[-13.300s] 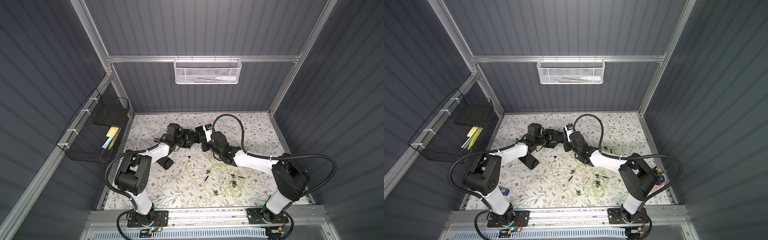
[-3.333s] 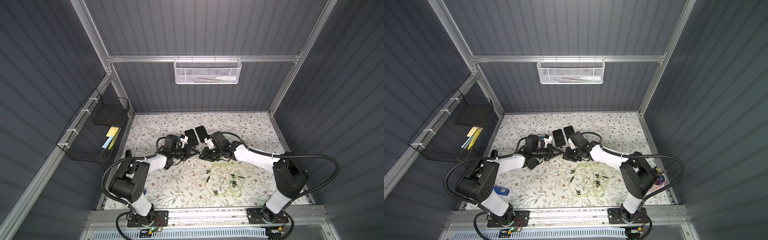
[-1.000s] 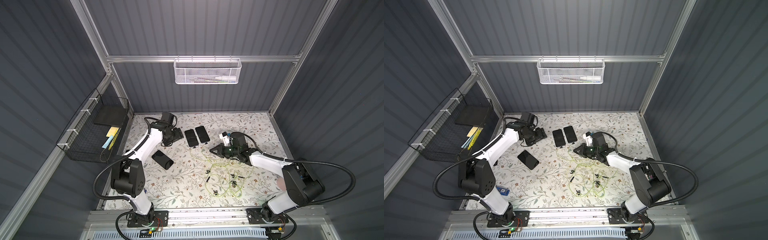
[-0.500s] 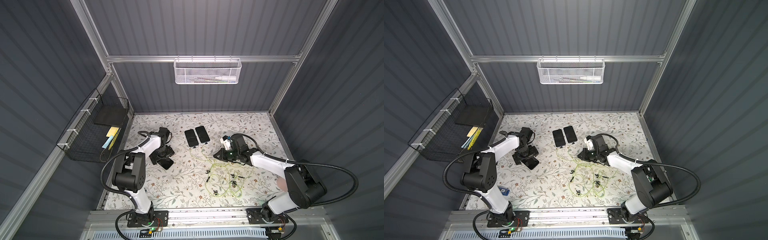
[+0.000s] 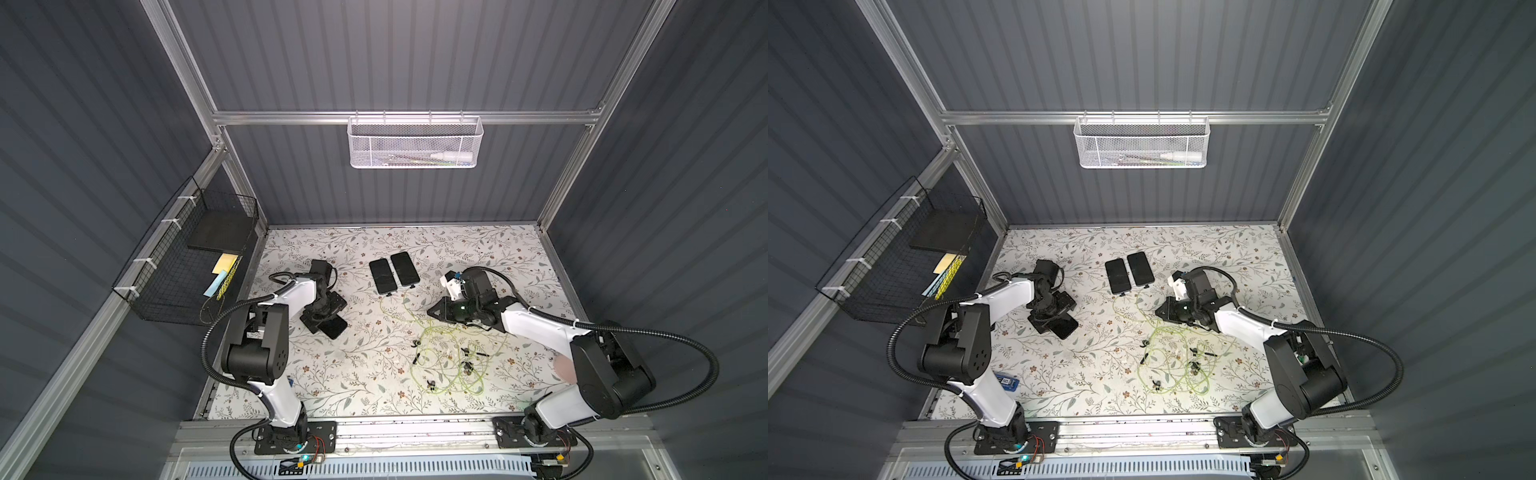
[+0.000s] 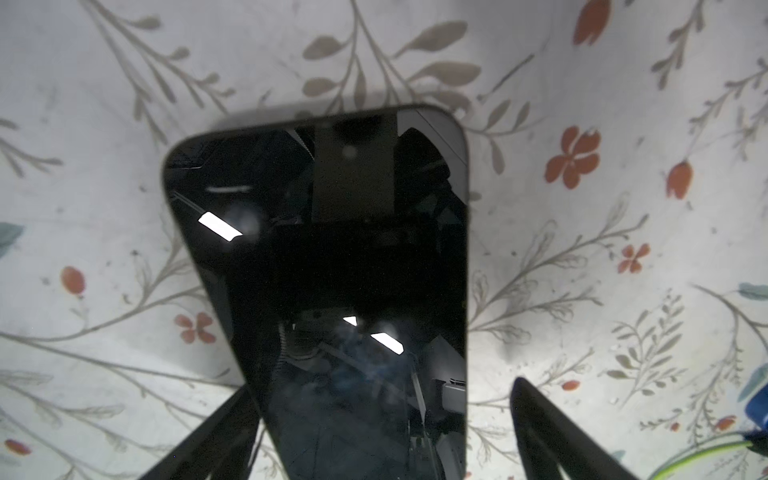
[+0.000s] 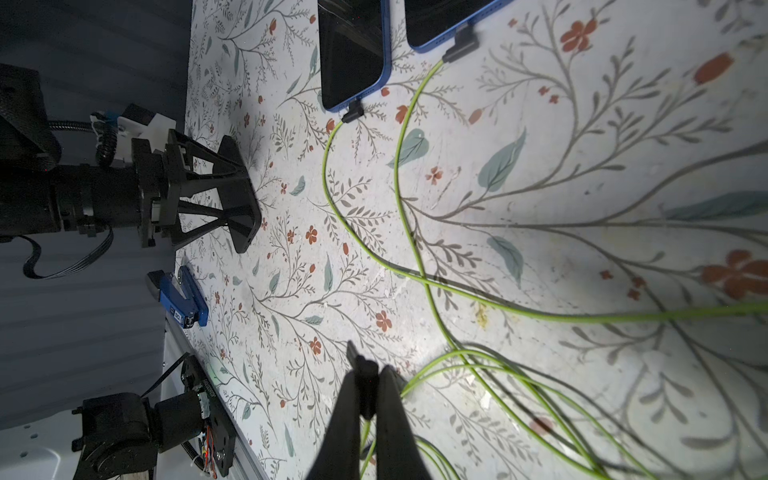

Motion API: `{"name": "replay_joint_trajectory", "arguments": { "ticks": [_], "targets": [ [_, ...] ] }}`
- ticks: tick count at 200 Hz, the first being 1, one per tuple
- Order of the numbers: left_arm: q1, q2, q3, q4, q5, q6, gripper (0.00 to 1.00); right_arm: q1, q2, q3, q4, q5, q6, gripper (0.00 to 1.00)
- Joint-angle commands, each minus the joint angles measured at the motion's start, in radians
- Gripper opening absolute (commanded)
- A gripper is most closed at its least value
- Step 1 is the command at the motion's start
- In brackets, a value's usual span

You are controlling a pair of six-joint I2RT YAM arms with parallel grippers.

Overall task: Plug wired earphones into phones
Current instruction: Pick up the phone at the center of the board.

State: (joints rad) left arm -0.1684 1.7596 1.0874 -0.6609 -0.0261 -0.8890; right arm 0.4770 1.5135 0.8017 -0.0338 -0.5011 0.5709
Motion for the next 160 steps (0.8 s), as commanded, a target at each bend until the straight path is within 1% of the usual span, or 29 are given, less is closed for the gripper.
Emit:
{"name": "replay_joint_trajectory", "arguments": {
  "ticks": [1, 23, 62, 81, 115, 135, 145, 160],
  "targets": [
    [0.000, 0.065, 0.045, -0.089, -0.049, -0.004, 0.88, 0.003, -0.012, -0.008, -0.018, -0.020, -0.031, 0.00],
    [0.000, 0.102, 0.073, -0.158, -0.058, 0.005, 0.86, 0.002, -0.009, -0.003, -0.021, -0.027, -0.050, 0.00],
    [-0.002, 0.139, 0.060, -0.147, -0.029, -0.040, 0.87, 0.003, 0.004, 0.010, -0.030, -0.035, -0.061, 0.00],
    [-0.002, 0.140, 0.041, -0.115, -0.035, -0.077, 0.80, 0.002, -0.003, 0.009, -0.037, -0.033, -0.069, 0.00],
    [-0.002, 0.165, 0.033, -0.070, -0.016, -0.101, 0.76, 0.002, -0.010, 0.001, -0.038, -0.041, -0.084, 0.00],
    [-0.003, 0.152, 0.040, -0.069, 0.026, -0.101, 0.75, 0.003, -0.019, 0.001, -0.041, -0.055, -0.095, 0.01],
    [-0.004, 0.128, 0.049, -0.075, 0.075, -0.092, 0.75, 0.004, -0.029, 0.001, -0.041, -0.064, -0.102, 0.01],
    [-0.005, 0.090, 0.097, -0.125, 0.158, -0.068, 0.70, 0.012, -0.049, 0.001, -0.041, -0.078, -0.115, 0.01]
  ]
}}
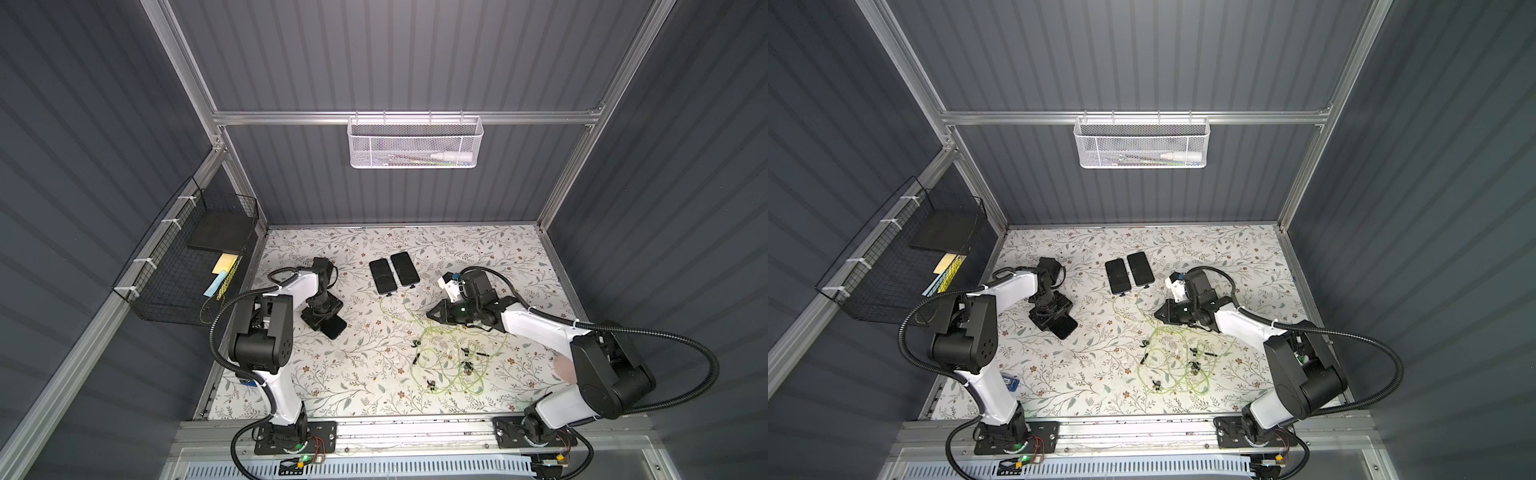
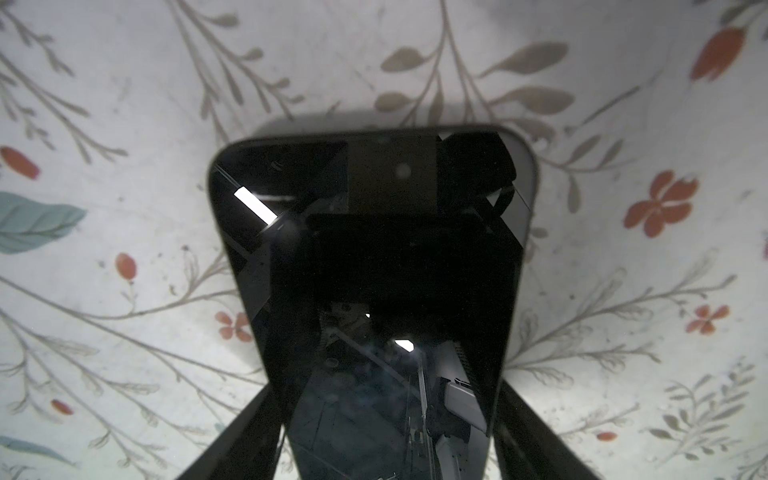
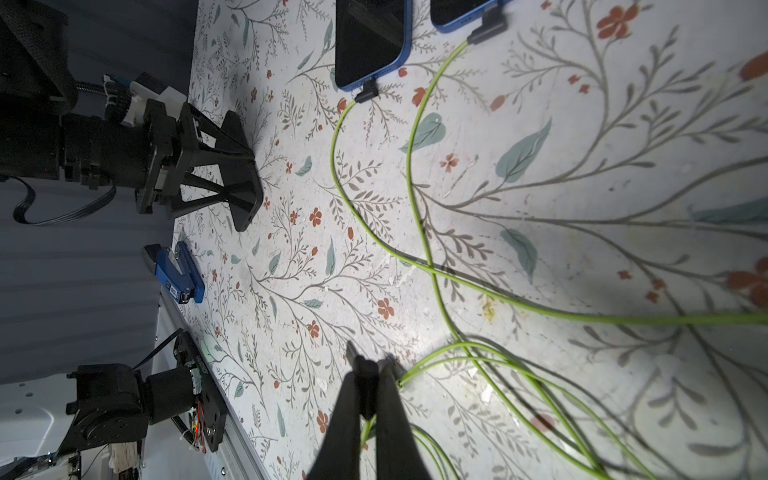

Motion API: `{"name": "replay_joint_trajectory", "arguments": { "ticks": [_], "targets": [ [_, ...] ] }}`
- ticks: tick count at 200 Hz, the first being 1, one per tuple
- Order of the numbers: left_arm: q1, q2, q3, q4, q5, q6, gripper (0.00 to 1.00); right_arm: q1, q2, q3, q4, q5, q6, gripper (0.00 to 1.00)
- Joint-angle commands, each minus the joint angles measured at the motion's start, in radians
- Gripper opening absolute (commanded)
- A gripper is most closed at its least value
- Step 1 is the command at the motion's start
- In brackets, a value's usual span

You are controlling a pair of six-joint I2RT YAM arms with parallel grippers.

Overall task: Plug wired earphones into phones
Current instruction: Pick up the phone at the center of the board.

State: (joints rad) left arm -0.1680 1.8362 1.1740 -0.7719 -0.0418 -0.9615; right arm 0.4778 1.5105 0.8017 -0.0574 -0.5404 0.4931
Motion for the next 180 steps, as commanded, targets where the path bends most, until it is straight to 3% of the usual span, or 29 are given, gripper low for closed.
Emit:
{"name": "replay_joint_trajectory", "arguments": {
  "ticks": [1, 44, 85, 130, 180],
  "targets": [
    [-0.006, 0.010, 0.014, -0.018, 0.180, 0.005, 0.70, 0.013, -0.048, 0.002, -0.017, -0.039, -0.037, 0.01],
    [-0.019, -0.150, 0.098, -0.018, 0.397, -0.086, 0.61, 0.082, -0.064, 0.033, 0.022, -0.034, -0.068, 0.02],
    [-0.061, -0.272, -0.014, 0.282, 0.530, -0.369, 0.51, 0.156, -0.042, 0.027, 0.200, 0.044, -0.035, 0.02],
    [-0.126, -0.337, -0.165, 0.544, 0.557, -0.679, 0.32, 0.251, 0.041, 0.040, 0.458, 0.198, -0.008, 0.02],
    [-0.136, -0.350, -0.183, 0.558, 0.567, -0.712, 0.02, 0.296, 0.087, 0.034, 0.535, 0.342, 0.013, 0.01]
  ]
}}
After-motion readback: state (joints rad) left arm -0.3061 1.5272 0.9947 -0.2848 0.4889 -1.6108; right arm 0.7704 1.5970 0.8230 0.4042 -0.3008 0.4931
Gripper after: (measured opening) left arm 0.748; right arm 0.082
